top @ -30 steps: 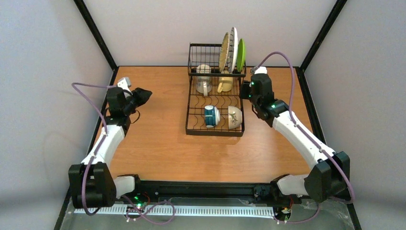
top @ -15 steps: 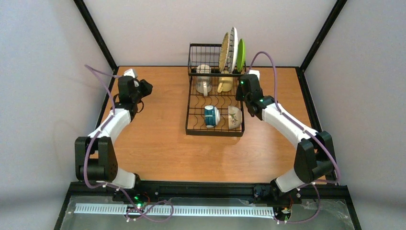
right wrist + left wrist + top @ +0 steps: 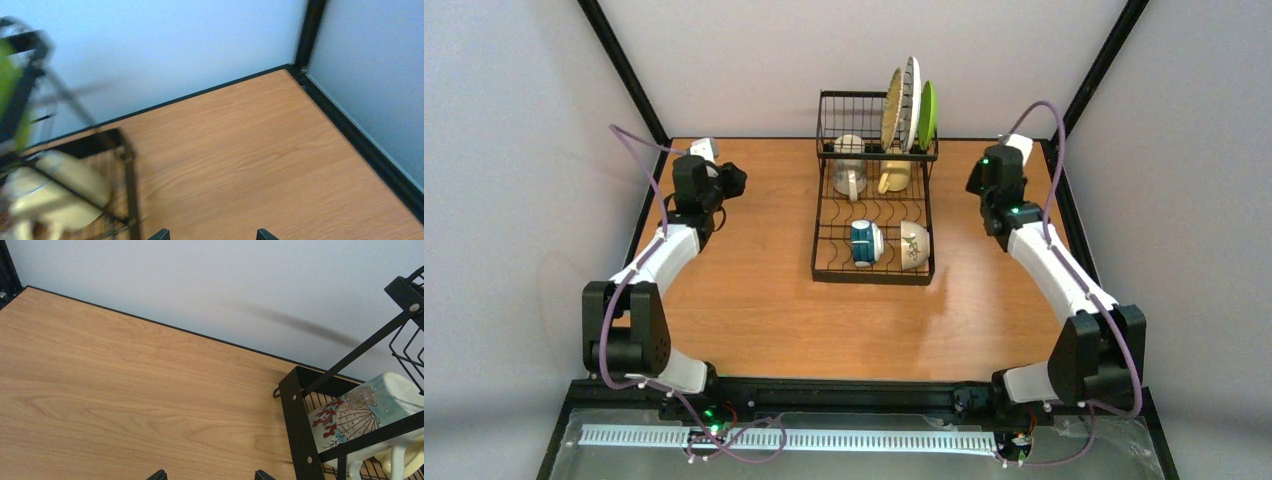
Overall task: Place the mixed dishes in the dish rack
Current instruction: Reset both arms
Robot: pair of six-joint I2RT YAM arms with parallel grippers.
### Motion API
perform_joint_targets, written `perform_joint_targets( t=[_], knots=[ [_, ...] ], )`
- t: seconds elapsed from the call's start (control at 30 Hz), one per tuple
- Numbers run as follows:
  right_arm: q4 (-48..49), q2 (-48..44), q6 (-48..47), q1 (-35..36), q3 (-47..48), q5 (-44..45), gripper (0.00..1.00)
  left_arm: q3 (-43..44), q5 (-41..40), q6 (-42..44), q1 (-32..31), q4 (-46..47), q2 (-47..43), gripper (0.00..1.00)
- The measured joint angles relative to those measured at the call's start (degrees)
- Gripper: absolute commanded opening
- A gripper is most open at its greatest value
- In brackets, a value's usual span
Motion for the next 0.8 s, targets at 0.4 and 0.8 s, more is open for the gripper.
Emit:
perform_joint_targets(
  t=[0.4,0.8],
  knots=[
    [8.24,9.97,-1.92,-10.62,2.23,-7.72,0.99,-0.63,0.26,2.23,0.0,5.09,2.4,1.0],
    [14.73,16.17,-6.14,-10.62,5.11,-11.37,0.99,-1.25,1.86,6.19,0.0,13.53,3.96,1.0]
  ],
)
